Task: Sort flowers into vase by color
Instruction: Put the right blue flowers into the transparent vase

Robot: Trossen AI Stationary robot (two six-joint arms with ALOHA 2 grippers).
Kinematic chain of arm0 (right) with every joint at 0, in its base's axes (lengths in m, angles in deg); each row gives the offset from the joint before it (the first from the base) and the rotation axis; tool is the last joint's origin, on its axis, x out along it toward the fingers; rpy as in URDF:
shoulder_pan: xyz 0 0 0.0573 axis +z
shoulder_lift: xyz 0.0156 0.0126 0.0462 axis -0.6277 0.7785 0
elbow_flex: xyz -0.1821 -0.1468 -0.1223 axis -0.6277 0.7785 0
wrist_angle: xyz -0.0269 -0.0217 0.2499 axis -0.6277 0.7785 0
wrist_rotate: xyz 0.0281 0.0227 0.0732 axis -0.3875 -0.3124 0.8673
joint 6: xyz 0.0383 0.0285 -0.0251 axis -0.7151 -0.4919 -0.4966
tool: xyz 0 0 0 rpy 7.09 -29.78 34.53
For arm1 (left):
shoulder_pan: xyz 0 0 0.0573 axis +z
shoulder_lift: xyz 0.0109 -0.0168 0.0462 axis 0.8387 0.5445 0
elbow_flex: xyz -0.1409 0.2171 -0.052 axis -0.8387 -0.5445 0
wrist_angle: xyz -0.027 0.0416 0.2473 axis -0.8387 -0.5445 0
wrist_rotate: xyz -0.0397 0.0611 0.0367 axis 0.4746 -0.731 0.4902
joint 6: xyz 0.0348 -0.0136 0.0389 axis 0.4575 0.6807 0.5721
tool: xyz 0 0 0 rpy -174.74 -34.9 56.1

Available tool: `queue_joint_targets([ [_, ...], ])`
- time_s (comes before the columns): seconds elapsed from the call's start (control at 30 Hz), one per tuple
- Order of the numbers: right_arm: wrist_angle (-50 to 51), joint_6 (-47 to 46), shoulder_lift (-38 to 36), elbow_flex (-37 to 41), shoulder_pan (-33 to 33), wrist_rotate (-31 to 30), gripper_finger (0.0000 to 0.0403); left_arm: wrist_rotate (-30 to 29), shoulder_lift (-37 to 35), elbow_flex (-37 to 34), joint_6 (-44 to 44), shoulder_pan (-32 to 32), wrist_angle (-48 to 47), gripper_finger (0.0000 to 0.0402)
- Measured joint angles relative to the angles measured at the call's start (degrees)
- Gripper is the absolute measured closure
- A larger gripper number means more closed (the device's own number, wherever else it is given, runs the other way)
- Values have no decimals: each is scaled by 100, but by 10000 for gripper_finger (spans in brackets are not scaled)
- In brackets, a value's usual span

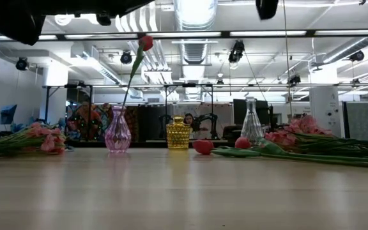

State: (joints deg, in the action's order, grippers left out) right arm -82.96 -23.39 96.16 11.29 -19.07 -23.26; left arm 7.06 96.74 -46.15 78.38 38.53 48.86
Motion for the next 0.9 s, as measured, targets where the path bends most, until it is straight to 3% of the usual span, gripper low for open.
queue_joint_targets([
  [0.27, -1588, 143, 656, 398, -719, 120, 197, 98, -4, 27, -48, 2, -57, 402],
  [0.47, -2256, 464, 1092, 118, -1029, 756, 155, 95, -4, 28, -141, 9, -57, 401],
  [0.7, -2878, 1026, 1704, -334, -1135, 750, 120, 96, 37, 28, -441, 11, -6, 401],
  [0.9, -3071, 1431, 2265, -883, -1151, 571, 127, 96, 172, 28, -547, 15, -9, 401],
])
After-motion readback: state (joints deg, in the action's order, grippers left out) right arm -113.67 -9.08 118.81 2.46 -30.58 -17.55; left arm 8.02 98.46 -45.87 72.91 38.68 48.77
